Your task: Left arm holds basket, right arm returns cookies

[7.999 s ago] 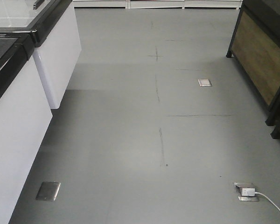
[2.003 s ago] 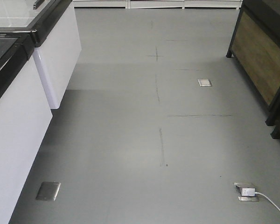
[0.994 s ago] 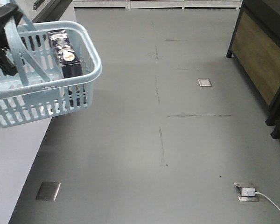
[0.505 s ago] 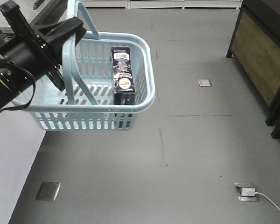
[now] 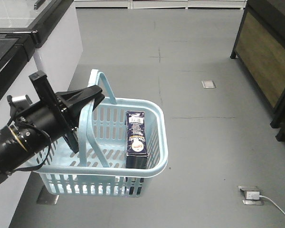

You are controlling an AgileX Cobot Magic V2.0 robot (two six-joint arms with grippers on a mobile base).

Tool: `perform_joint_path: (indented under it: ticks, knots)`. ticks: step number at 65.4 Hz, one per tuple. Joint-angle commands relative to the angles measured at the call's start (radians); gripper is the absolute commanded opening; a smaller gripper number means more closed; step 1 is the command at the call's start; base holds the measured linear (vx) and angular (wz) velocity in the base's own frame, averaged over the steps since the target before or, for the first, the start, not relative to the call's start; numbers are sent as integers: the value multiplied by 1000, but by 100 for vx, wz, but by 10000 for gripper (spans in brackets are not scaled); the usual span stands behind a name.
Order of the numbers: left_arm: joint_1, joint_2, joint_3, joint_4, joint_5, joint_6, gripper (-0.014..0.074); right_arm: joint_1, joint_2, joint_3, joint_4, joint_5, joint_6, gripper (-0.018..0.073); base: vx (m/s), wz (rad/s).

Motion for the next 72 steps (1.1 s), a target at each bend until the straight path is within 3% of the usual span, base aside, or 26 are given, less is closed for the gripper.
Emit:
perform_joint_path:
  ticks: [1,13,23,40,55,72]
  knots:
    - [-7,-42,6,-85,-217,-3,-3,-6,-12,18,-7,-74,-5,-6,0,0]
    - [-7,-51,26,-92,-314,-3,-3,-6,-12,18,-7,-74,-5,-6,0,0]
    - [-42,-104,26,-157,-282,5,-3,-6,-12,18,-7,-74,-5,-6,0,0]
    - [-135,-141,26,-202,-234,34,-3,-6,-12,18,-7,-74,-5,-6,0,0]
    - [-235,-141,28,-305,-221,112,-3,-6,-12,18,-7,-74,-5,-6,0,0]
    - [-300,-141,126,-437,-252,175,-3,-6,-12,18,-7,-74,-5,-6,0,0]
